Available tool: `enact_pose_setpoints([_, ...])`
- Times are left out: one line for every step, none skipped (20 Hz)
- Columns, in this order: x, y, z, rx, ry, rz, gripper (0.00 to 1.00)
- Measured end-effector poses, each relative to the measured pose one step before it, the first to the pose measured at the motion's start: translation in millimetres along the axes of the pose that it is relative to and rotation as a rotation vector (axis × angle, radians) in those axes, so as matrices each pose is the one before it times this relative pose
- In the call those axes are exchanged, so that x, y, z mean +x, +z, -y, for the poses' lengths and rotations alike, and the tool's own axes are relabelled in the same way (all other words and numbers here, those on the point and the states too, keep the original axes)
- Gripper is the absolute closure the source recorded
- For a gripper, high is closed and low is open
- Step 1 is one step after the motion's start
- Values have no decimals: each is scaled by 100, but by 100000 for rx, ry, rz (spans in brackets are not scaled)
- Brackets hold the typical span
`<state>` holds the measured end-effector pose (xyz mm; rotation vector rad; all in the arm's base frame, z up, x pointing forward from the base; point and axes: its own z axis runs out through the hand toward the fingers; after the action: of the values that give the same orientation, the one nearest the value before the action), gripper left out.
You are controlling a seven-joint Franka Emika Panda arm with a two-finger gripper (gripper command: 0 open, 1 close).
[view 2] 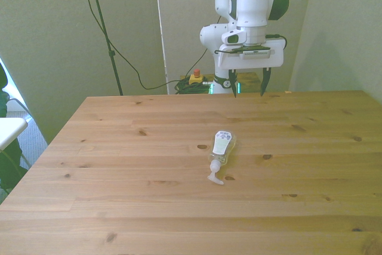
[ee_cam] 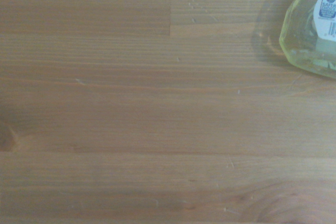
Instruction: Stand the sanitizer
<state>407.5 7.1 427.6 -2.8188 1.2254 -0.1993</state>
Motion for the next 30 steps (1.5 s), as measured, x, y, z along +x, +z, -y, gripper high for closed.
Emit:
enact_pose_setpoints([21, -10, 26, -5, -4, 17, 0])
enact_pose_setpoints([0, 46, -3, -191, -103, 28, 0])
enact_pose_setpoints([14, 85, 4, -195, -96, 33, 0])
enact_pose_setpoints([134, -8, -4, 219, 257, -287, 0])
enact_pose_setpoints([453, -212, -36, 775, 809, -869, 0])
enact_pose_setpoints([617, -319, -9, 884, 978, -1067, 0])
enact_pose_setpoints([785, -296, -74, 663, 1277, -851, 0])
enact_pose_setpoints([845, -250, -3, 587, 1145, -990, 0])
enact_pose_setpoints([870, -182, -10, 583, 959, -1378, 0])
enact_pose_setpoints([855, -116, 23, 278, 979, -994, 0])
enact_pose_setpoints([911, -125, 68, 565, 1222, -1270, 0])
enact_pose_setpoints([930, -68, 45, 352, 1236, -983, 0])
enact_pose_setpoints([930, -22, 91, 505, 1346, -758, 0])
enact_pose_setpoints([955, 13, 68, 338, 1281, -664, 0])
enact_pose_setpoints([936, 98, 140, 447, 1219, -935, 0])
enact_pose_setpoints([737, 201, 238, 0, 1033, -874, 0])
enact_pose_setpoints([976, 894, 1039, -1506, 1847, -164, 0])
enact_pose_setpoints([50, -41, 37, -55, -162, -246, 0])
enact_pose_setpoints([164, 17, 68, 78, -188, -738, 0])
enact_pose_setpoints([386, 105, 194, 794, 323, -2051, 0])
enact_pose_setpoints([544, 259, 308, 1298, 1154, -2601, 0])
enact_pose_setpoints([622, 613, 365, 1348, 1659, -2221, 0])
enact_pose_setpoints([694, 881, 367, 950, 2022, -1361, 0])
enact_pose_setpoints([727, 1074, 425, 820, 1557, -1233, 0])
enact_pose_setpoints([679, 1264, 453, 811, 1799, -948, 0])
enact_pose_setpoints([577, 1335, 427, 714, 1640, -670, 0])
enact_pose_setpoints([528, 1371, 470, 976, 1503, -778, 0])
enact_pose_setpoints([412, 1204, 479, 1079, 1427, -833, 0])
enact_pose_setpoints([369, 1054, 497, 764, 990, -692, 0])
enact_pose_setpoints([383, 852, 471, 861, 929, -920, 0])
